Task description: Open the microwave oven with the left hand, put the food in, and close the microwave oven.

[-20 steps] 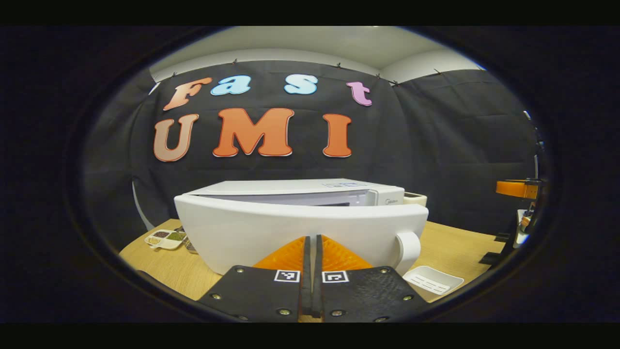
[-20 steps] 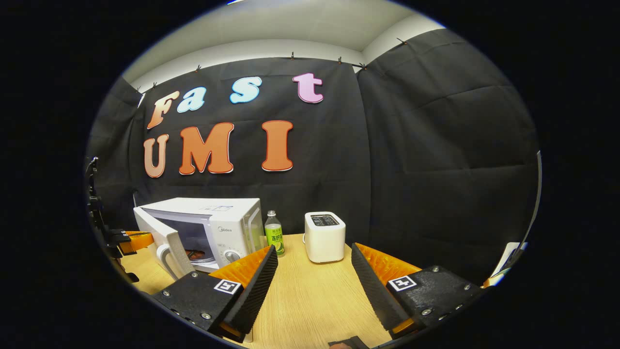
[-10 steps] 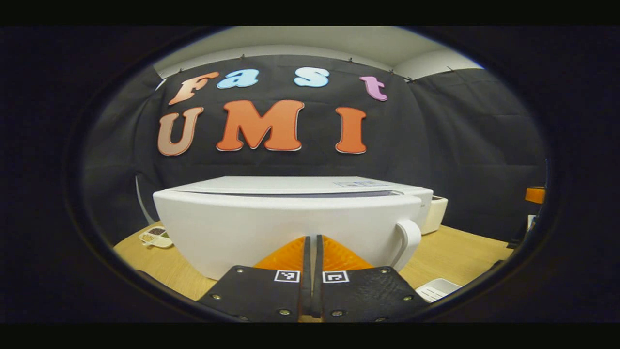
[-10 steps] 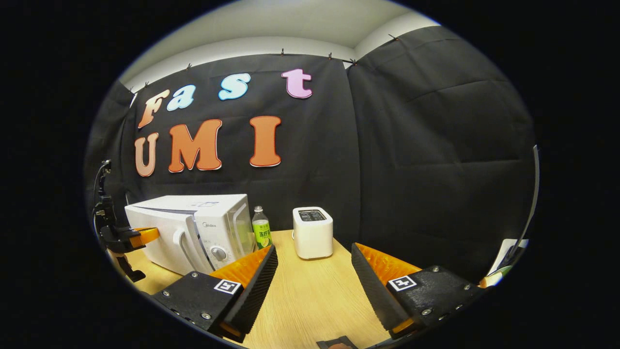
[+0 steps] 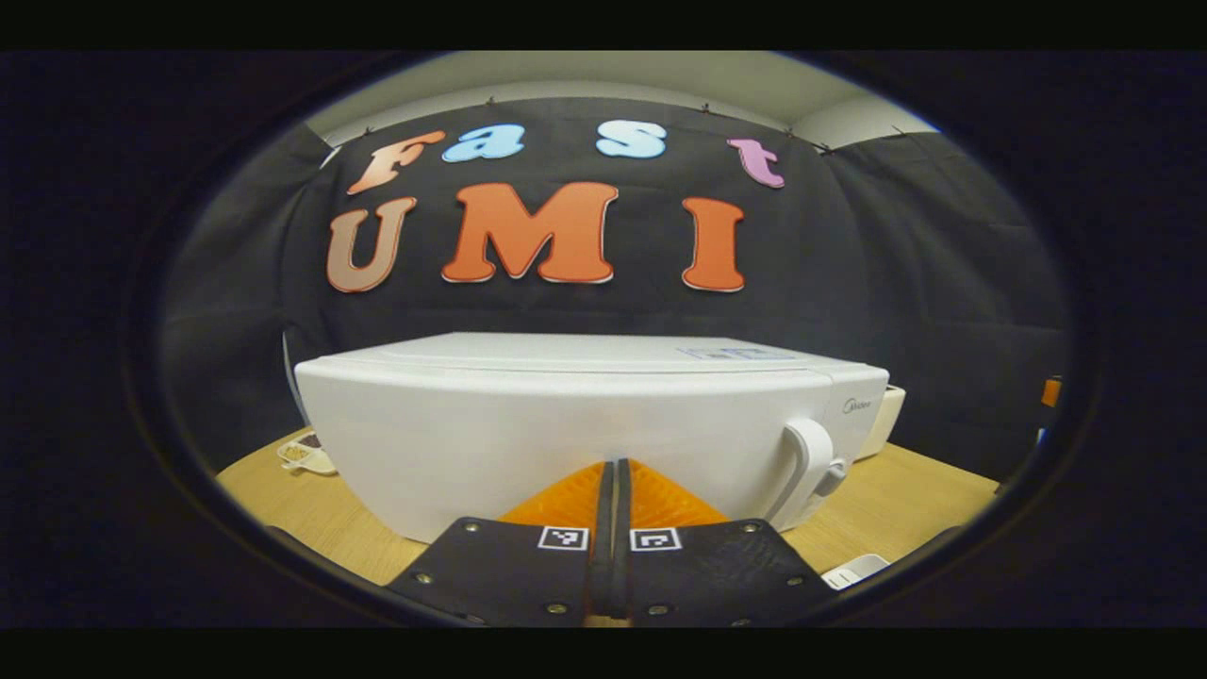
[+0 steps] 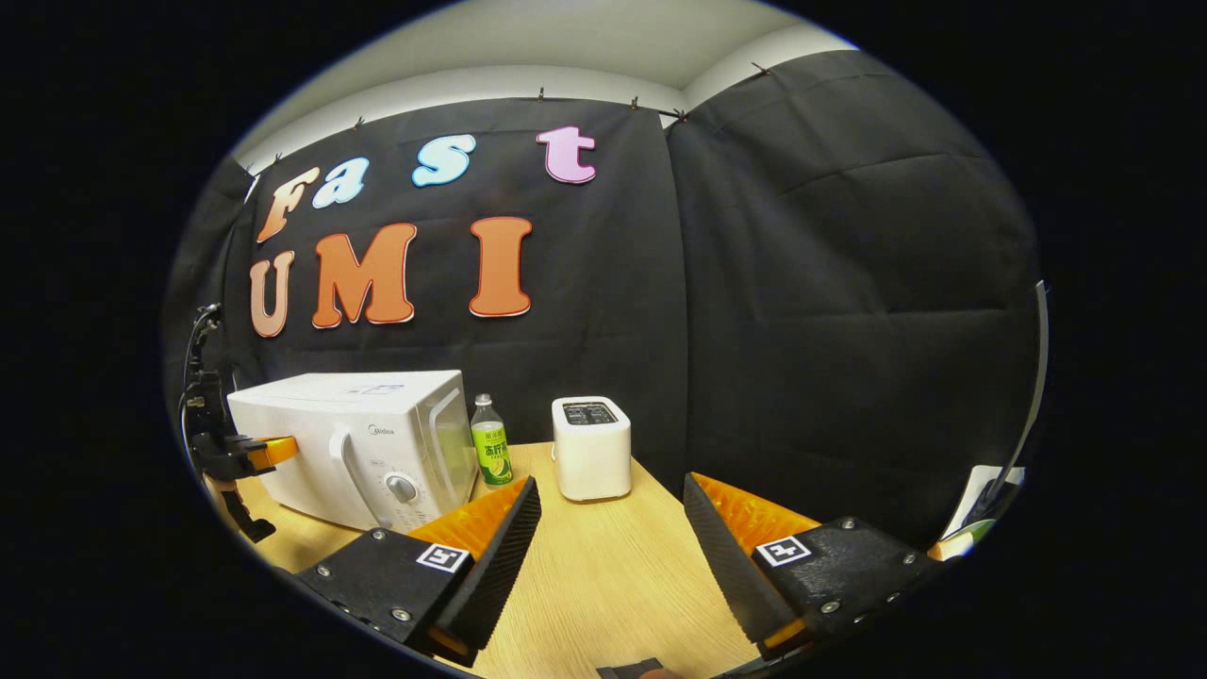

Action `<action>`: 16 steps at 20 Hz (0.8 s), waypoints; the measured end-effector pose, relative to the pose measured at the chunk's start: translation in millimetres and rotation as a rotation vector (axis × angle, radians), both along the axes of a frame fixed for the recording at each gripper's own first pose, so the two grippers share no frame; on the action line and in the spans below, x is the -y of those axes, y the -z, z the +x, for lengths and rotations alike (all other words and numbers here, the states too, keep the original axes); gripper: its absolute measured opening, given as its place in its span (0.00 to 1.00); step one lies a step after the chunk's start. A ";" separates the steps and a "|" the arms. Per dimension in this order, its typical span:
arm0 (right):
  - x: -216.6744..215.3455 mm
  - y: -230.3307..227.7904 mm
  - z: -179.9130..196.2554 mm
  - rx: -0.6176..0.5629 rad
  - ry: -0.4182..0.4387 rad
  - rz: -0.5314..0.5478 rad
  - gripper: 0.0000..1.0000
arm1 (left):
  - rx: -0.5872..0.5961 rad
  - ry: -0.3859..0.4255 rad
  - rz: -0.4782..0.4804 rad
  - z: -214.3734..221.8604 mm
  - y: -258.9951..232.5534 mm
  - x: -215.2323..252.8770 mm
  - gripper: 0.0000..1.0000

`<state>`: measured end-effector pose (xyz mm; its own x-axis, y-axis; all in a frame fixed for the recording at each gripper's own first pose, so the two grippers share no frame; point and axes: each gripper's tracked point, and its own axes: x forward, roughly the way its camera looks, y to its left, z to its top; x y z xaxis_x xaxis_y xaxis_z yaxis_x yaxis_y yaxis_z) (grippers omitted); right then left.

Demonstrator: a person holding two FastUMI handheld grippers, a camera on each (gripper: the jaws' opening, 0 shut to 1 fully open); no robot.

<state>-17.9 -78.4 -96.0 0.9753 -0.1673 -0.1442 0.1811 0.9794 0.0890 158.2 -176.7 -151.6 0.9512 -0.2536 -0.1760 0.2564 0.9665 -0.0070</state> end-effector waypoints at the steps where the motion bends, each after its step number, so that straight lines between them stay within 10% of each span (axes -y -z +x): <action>1: -2.2 -1.6 2.0 0.001 -0.005 0.006 0.95 | -0.003 -0.008 0.011 -1.1 -5.3 -4.7 0.01; 12: -49.7 -90.7 26.9 0.094 -0.108 -0.008 0.95 | -0.025 -0.032 -0.051 -45.9 -133.9 -87.5 0.07; 13: -56.5 -102.7 28.8 0.107 -0.125 -0.012 0.95 | -0.002 -0.061 -0.023 -47.8 -148.0 -102.0 0.28; 16: -71.8 -137.9 37.8 0.134 -0.166 0.004 0.95 | 0.053 -0.112 0.038 -60.3 -177.3 -130.3 0.51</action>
<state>19.8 -6.6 41.9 0.9999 -0.0023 -0.0120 0.0036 0.9944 0.1055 97.9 -46.4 25.7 0.9814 -0.1396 -0.1321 0.1461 0.9884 0.0411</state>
